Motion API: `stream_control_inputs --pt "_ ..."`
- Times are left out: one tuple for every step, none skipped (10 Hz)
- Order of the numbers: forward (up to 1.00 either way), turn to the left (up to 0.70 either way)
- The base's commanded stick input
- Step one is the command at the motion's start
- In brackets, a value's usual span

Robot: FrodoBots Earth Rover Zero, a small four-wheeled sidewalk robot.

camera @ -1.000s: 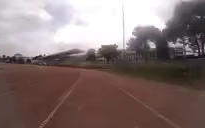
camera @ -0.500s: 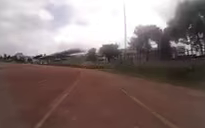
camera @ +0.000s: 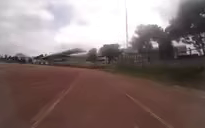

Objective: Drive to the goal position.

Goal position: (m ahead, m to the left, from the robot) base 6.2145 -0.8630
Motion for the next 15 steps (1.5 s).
stream_control_inputs --pt "0.85 0.00" --pt "0.85 0.00" --pt "0.85 0.00" --pt "0.85 0.00" --pt "0.85 0.00" --pt "0.85 0.00" --pt "0.85 0.00" --pt "0.85 0.00" --pt "0.85 0.00" --pt "0.85 0.00" --pt "0.85 0.00" --pt "0.85 0.00" --pt "0.85 0.00" --pt "0.85 0.00" --pt "0.85 0.00"
